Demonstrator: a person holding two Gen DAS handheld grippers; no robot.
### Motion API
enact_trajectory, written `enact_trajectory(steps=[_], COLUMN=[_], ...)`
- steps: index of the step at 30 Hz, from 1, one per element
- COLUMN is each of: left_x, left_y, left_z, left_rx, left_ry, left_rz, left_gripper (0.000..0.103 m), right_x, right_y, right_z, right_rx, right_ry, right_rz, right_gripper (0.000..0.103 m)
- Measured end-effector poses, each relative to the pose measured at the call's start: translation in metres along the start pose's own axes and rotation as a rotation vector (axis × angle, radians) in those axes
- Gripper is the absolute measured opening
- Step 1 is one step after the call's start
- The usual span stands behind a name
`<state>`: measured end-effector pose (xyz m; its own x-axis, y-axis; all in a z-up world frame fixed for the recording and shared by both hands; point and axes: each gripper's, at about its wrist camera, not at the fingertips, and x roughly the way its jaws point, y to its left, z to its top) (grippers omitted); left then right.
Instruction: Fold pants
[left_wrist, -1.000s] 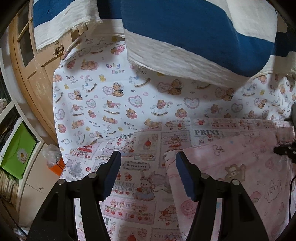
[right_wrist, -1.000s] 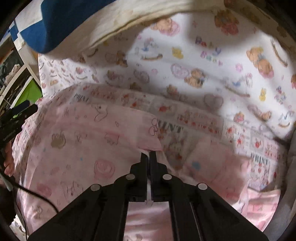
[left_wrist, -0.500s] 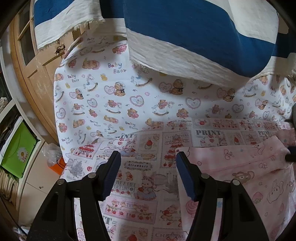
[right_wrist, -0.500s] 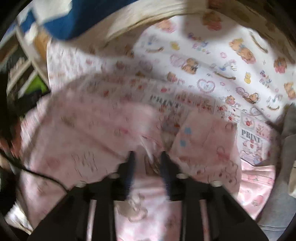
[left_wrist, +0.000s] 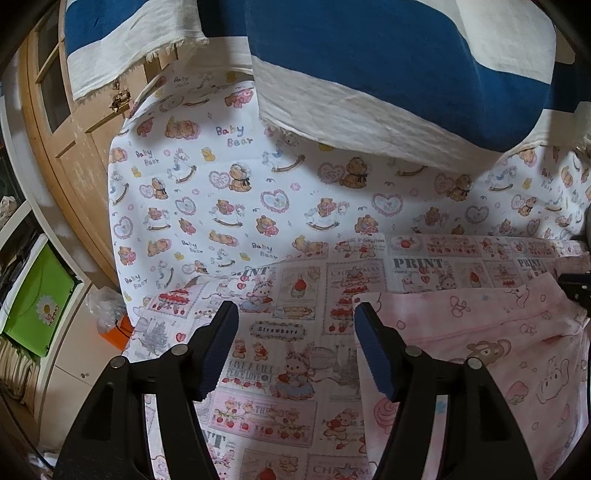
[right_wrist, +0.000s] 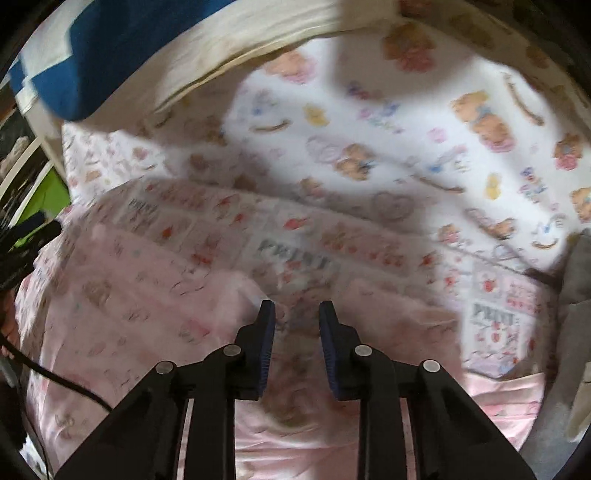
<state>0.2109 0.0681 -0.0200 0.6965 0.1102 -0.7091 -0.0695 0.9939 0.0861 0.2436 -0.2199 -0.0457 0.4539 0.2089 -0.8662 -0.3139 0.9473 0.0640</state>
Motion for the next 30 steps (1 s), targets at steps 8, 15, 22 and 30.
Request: enact_trajectory(steps=[8, 15, 22, 30], left_x=[0.001, 0.003, 0.005, -0.001], left_y=[-0.003, -0.004, -0.005, -0.012], left_z=[-0.001, -0.001, -0.002, -0.004], left_rx=[0.010, 0.016, 0.003, 0.047], left_ry=[0.002, 0.004, -0.013, -0.063], left_rz=[0.003, 0.015, -0.041, 0.021], left_gripper=[0.064, 0.069, 0.092, 0.094], right_x=[-0.004, -0.010, -0.008, -0.008], right_y=[0.023, 0.033, 0.041, 0.043], right_z=[-0.018, -0.026, -0.033, -0.036], right_rx=[-0.034, -0.091, -0.133, -0.133], right_ry=[0.000, -0.017, 0.007, 0.000], right_rz=[0.049, 0.041, 0.074, 0.076], right_gripper=[0.027, 0.027, 0.027, 0.029])
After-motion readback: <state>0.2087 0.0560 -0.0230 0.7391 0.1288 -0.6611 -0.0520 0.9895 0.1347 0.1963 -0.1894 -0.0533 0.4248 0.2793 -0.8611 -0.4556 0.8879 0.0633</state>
